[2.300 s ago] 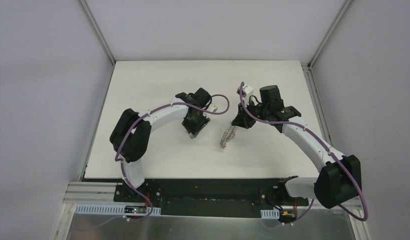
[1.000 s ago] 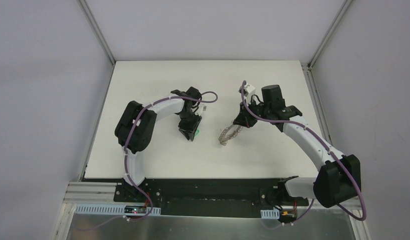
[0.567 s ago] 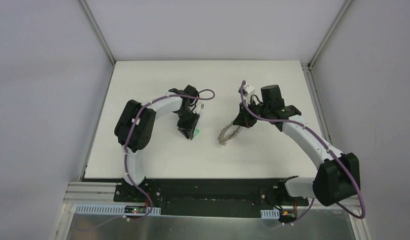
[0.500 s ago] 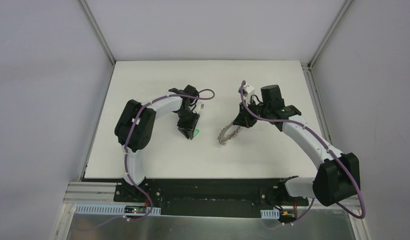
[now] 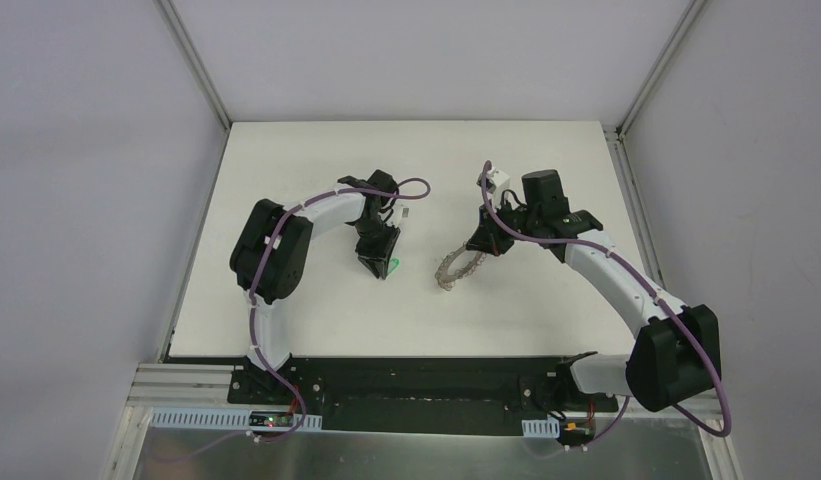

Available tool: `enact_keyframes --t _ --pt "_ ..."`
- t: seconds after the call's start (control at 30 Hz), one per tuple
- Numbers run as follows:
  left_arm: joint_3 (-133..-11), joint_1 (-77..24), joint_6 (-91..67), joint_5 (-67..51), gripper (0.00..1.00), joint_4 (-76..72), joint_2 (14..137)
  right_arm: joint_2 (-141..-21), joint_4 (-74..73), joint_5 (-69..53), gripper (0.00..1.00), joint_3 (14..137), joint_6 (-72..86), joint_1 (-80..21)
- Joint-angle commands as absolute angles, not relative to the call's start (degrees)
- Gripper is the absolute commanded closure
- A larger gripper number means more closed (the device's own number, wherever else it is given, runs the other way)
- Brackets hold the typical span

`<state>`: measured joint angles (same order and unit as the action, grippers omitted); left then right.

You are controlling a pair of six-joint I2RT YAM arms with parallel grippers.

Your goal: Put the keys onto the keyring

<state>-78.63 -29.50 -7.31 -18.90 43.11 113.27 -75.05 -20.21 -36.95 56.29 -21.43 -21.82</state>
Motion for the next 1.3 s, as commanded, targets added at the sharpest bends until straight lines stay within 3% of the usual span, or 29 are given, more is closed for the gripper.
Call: enact_keyframes --t 0.0,0.57,0.83,1.27 --pt "-80.6 -28.7 -8.3 -18.7 0.80 43.9 113.9 -75.3 -19.5 -38.5 1.00 58.1 -20.8 -21.5" --pt "-81.2 -27.5 -8.8 -19.4 0.89 44.0 114.2 -75.9 -19.6 -38.4 1.00 58.2 -20.9 -21.5" --pt "-80.8 -27.3 -7.6 -20.8 1.00 43.9 112.1 -76.0 -19.6 -38.4 1.00 58.2 -20.9 -21.5" --pt "-79.4 -27.4 1.4 -35.5 1.00 39.6 102.9 -70.4 -18.5 -50.2 1.00 55.8 -24.1 -21.6"
